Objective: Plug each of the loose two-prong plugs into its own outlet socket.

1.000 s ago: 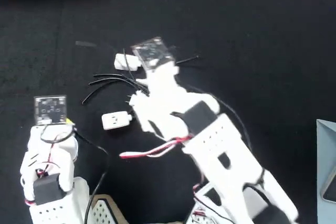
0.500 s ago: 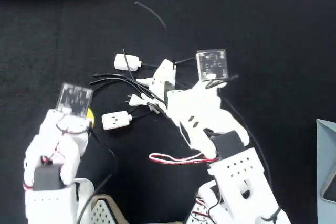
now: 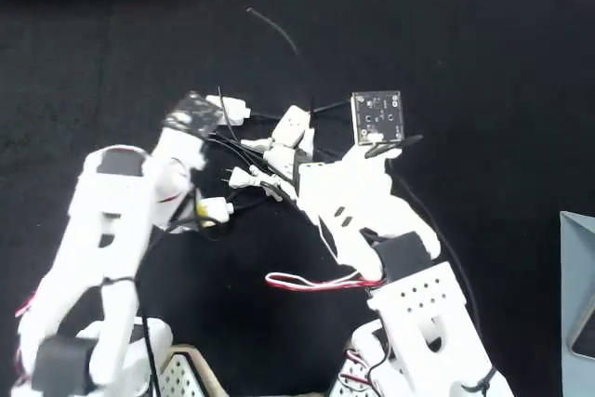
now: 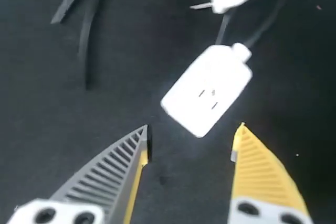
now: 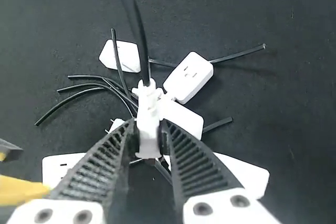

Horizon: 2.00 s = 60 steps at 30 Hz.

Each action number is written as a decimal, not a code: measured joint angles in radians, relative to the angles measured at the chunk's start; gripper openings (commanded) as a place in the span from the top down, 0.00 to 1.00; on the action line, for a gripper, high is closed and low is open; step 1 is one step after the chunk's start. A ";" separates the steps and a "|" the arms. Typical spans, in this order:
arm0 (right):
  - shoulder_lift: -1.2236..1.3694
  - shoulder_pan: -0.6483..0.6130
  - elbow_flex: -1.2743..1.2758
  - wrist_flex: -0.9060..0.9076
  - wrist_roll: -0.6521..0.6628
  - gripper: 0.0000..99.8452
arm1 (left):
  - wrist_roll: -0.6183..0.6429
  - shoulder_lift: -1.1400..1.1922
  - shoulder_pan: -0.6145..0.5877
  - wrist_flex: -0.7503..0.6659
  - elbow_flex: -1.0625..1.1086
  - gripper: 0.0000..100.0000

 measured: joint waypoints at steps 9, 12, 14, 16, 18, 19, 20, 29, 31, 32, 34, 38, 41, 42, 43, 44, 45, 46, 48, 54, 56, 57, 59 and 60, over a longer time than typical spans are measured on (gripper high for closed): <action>0.000 0.000 0.000 -0.006 0.000 0.99 | 0.000 0.149 0.112 -0.121 0.025 0.91; 0.000 0.000 0.000 -0.006 0.000 0.99 | -0.006 0.144 0.133 -0.153 0.057 0.91; 0.000 0.000 0.000 -0.006 0.000 0.99 | -0.008 0.133 0.143 -0.158 0.078 0.87; 0.000 -0.002 0.000 -0.006 0.000 0.99 | -0.008 0.132 0.143 -0.161 0.091 0.82; 0.000 -0.002 0.000 -0.006 0.000 0.99 | -0.006 0.121 0.143 -0.169 0.101 0.77; 0.000 0.000 0.000 -0.006 0.000 0.99 | -0.006 0.118 0.141 -0.170 0.106 0.75; 0.000 0.000 0.000 -0.006 0.000 0.99 | 0.003 0.117 0.141 -0.170 0.107 0.74; 0.000 0.000 0.015 -0.008 0.000 0.99 | 0.106 0.101 0.135 -0.215 0.112 0.72; 0.000 -0.002 0.015 -0.009 0.000 0.99 | 0.094 0.101 0.133 -0.292 0.141 0.72; 0.000 -0.002 0.015 -0.009 0.000 0.99 | 0.087 0.106 0.133 -0.344 0.164 0.72; 0.000 -0.002 0.015 -0.009 0.000 0.99 | 0.081 0.117 0.132 -0.437 0.203 0.73; 0.000 -0.002 0.015 -0.009 0.000 0.99 | 0.080 0.127 0.130 -0.493 0.219 0.84; 0.000 -0.002 0.015 -0.009 0.000 0.99 | 0.080 0.120 0.130 -0.499 0.232 0.91; 0.000 -0.002 0.015 -0.009 0.000 0.99 | 0.080 0.117 0.132 -0.496 0.236 0.93; 0.000 -0.002 0.015 -0.009 0.000 0.99 | 0.080 0.114 0.133 -0.488 0.238 0.95; 0.000 -0.002 0.015 -0.009 0.000 0.99 | 0.080 0.104 0.140 -0.488 0.247 0.97; 0.000 -0.002 0.015 -0.009 0.000 0.99 | 0.080 0.089 0.141 -0.485 0.256 0.97; 0.000 -0.002 0.015 -0.009 0.000 0.99 | 0.080 0.072 0.141 -0.474 0.261 0.97; 0.000 -0.002 0.015 -0.009 0.000 0.99 | 0.081 0.021 0.140 -0.428 0.264 0.97; 0.000 0.000 0.015 -0.009 0.000 0.99 | 0.081 -0.235 0.140 -0.192 0.264 0.97; 0.000 0.000 0.015 -0.009 0.000 0.99 | 0.081 -0.347 0.140 -0.109 0.264 0.97; 0.000 0.000 0.015 -0.009 0.000 0.99 | 0.081 -0.404 0.140 -0.068 0.264 0.97; 0.000 0.000 0.015 -0.009 0.000 0.99 | 0.081 -0.516 0.140 0.020 0.264 0.97; 0.000 0.000 0.015 -0.009 0.000 0.99 | 0.081 -0.565 0.140 0.061 0.264 0.97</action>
